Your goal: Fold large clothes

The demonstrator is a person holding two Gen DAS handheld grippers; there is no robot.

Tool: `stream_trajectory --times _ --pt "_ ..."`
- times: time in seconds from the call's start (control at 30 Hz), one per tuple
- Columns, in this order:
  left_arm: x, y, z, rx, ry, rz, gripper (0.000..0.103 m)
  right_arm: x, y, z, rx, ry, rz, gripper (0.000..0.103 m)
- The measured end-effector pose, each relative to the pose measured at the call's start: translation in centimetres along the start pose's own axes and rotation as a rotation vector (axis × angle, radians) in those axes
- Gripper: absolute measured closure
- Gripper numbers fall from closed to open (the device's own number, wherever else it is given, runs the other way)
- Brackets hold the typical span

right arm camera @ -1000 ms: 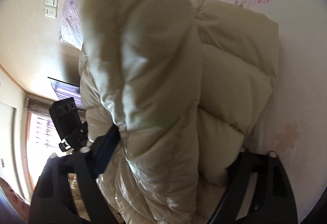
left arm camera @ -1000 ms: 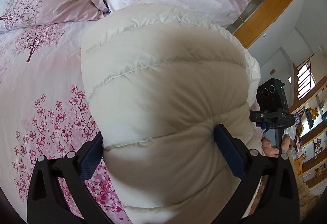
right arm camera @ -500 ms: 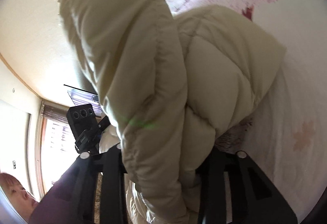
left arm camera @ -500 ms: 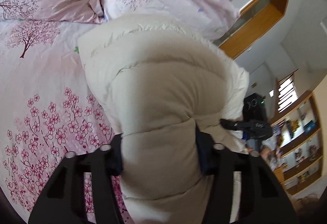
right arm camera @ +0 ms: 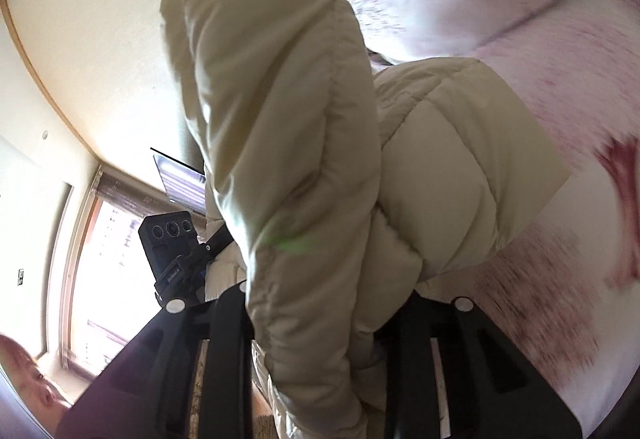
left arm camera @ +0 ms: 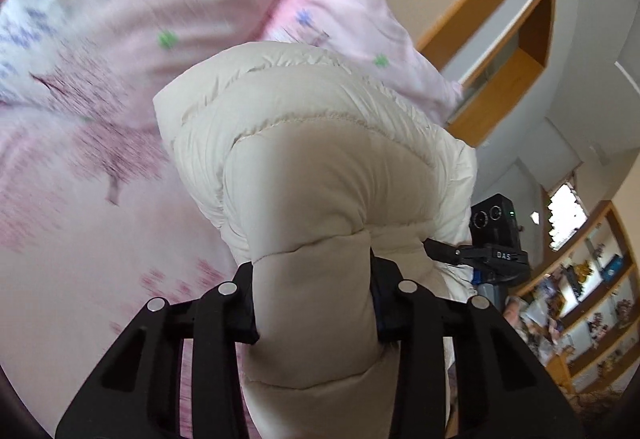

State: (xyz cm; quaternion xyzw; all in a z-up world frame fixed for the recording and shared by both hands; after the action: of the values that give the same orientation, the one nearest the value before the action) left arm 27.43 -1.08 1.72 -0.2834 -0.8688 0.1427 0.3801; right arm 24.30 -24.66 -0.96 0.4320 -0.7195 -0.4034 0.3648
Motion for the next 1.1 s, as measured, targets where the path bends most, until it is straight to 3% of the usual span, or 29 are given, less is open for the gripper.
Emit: stream_trajectory --times 0.17,0.43,0.57,0.63,0.67,0.7,0.87,0.93,1.0,1.1 --pt "-0.3 4.6 -1.0 0.028 0.017 -0.127 0.065 -4.7 -1.8 -1.1 -0.018 0.05 0.027 0.079" --pt "-3.2 8.9 0.1 0.053 0.105 -0.22 0.055 -8.2 -6.1 -1.6 -0.134 0.11 0.183 0.071" --pt "-3.6 8.2 0.1 0.008 0.111 -0.287 0.046 -7.7 -7.1 -0.9 -0.203 0.106 0.233 0.05" --pt "-3.1 7.8 0.0 -0.006 0.1 -0.318 0.041 -6.7 -6.5 -0.3 -0.189 0.093 0.249 0.045" --pt "-2.6 7.4 -0.2 -0.018 0.084 -0.336 0.041 -6.4 -6.2 -0.2 -0.175 0.084 0.282 0.036" --pt "-2.0 7.1 -0.3 -0.028 0.068 -0.351 0.04 -5.3 -5.3 0.1 -0.131 0.06 0.334 0.034" --pt "3.5 5.1 -0.5 -0.132 -0.106 -0.462 0.04 -0.6 0.2 1.1 0.163 -0.136 0.562 0.033" --pt "5.1 3.9 0.3 -0.171 -0.147 -0.46 0.04 0.2 3.4 2.6 0.304 -0.196 0.568 0.035" --pt "5.9 1.8 1.8 -0.225 -0.161 -0.446 0.04 -1.3 6.0 5.4 0.399 -0.152 0.522 0.056" --pt "5.9 -0.7 4.5 -0.308 -0.142 -0.419 0.04 -4.4 7.2 8.7 0.472 -0.006 0.484 0.072"
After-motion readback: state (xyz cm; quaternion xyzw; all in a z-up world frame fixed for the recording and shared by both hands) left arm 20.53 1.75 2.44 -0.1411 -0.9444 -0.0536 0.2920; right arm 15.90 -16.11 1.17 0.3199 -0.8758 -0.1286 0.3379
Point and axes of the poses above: each gripper's, at about its wrist camera, not at the fingertips, and x roughly against the way its jaws point, y to its left, z to its underside, the point moved 7 cm from there along -x, roughly the way its jaws point, and after that the axes turned 13 degrees about -z, right-handed, at the moved point
